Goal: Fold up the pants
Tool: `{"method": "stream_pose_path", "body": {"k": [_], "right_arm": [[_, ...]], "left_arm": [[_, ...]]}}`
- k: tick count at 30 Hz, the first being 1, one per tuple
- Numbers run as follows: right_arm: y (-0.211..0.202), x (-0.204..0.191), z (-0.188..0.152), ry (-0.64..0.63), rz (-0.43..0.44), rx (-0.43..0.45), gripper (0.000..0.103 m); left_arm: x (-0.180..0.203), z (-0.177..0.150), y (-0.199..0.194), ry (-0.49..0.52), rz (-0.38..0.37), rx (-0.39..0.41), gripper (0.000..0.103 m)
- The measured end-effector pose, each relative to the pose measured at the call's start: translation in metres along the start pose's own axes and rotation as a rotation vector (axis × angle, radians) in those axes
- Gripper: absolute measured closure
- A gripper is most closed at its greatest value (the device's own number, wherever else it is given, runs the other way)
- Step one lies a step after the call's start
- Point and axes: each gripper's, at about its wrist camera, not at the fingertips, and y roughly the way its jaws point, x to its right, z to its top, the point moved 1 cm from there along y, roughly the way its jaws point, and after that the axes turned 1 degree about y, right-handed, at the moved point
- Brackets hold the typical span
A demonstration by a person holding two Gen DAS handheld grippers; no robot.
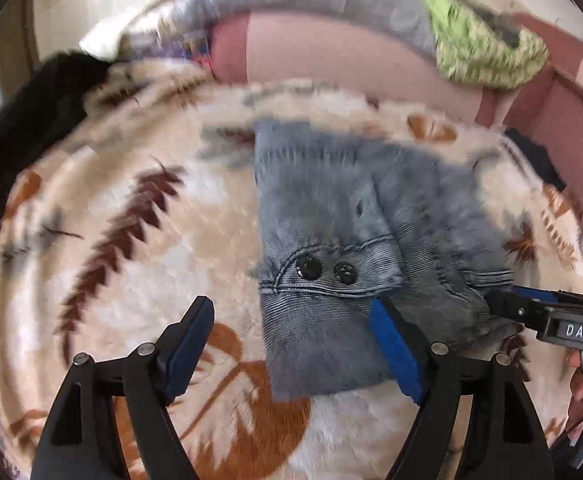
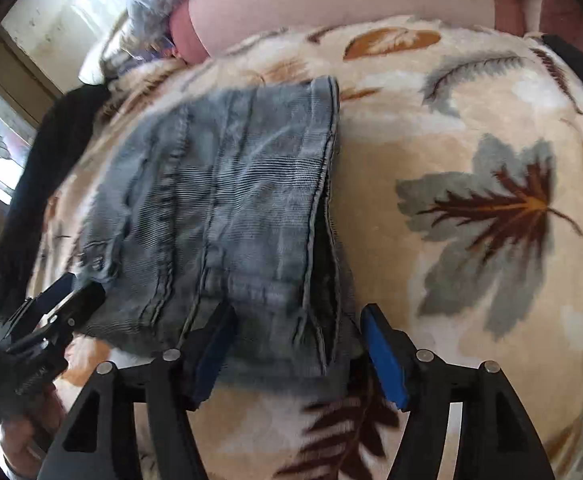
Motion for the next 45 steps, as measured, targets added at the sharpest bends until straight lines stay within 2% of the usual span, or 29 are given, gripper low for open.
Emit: {"method": "stream_pose_path", "body": {"k": [1, 2, 3, 5, 7, 10, 14, 18, 24, 31, 38, 45], "right_arm": [[-0.018, -0.004, -0.005, -0.035, -0.031, 0.055, 0.033], [-0.030, -0.007, -0.010, -0.057, -0.050, 0.095, 0.027], [-0.043, -0.010, -0.017, -0.077, -0.068, 0.138, 0.024], [-0.067, -0.016, -0.037, -0.119, -0.092, 0.232, 0.017], [-0.082, -0.026, -0.056, -0.167, -0.121, 0.303, 0.005], [-0.089, -0.036, -0.084, -0.253, -0.157, 0.380, 0.000], [-0.085, -0.039, -0.094, -0.293, -0.172, 0.355, 0.000], [-0.093, -0.037, -0.099, -0.290, -0.203, 0.399, 0.000], [-0.092, -0.026, -0.104, -0.254, -0.186, 0.412, 0.000], [-0.096, -0.021, -0.109, -0.242, -0.163, 0.432, 0.000], [-0.100, -0.025, -0.107, -0.251, -0.152, 0.430, 0.000], [-0.107, -0.035, -0.098, -0.259, -0.167, 0.411, 0.000]], "left_arm": [[0.001, -0.001, -0.016, 0.006, 0.022, 0.052, 0.022], [0.001, -0.002, -0.029, 0.009, 0.048, 0.090, 0.019], [0.003, -0.004, -0.041, 0.010, 0.071, 0.121, 0.014], [0.007, -0.011, -0.060, 0.000, 0.091, 0.169, 0.012], [0.013, -0.020, -0.074, -0.009, 0.083, 0.184, 0.012], [0.024, -0.034, -0.085, -0.013, 0.078, 0.191, 0.012], [0.035, -0.045, -0.089, 0.003, 0.100, 0.171, 0.012], [0.041, -0.049, -0.105, -0.012, 0.102, 0.191, 0.011], [0.046, -0.051, -0.114, -0.029, 0.115, 0.204, 0.011], [0.051, -0.053, -0.110, -0.045, 0.098, 0.165, 0.011], [0.053, -0.053, -0.116, -0.049, 0.069, 0.176, 0.010], [0.047, -0.052, -0.119, -0.056, 0.076, 0.184, 0.010]]}}
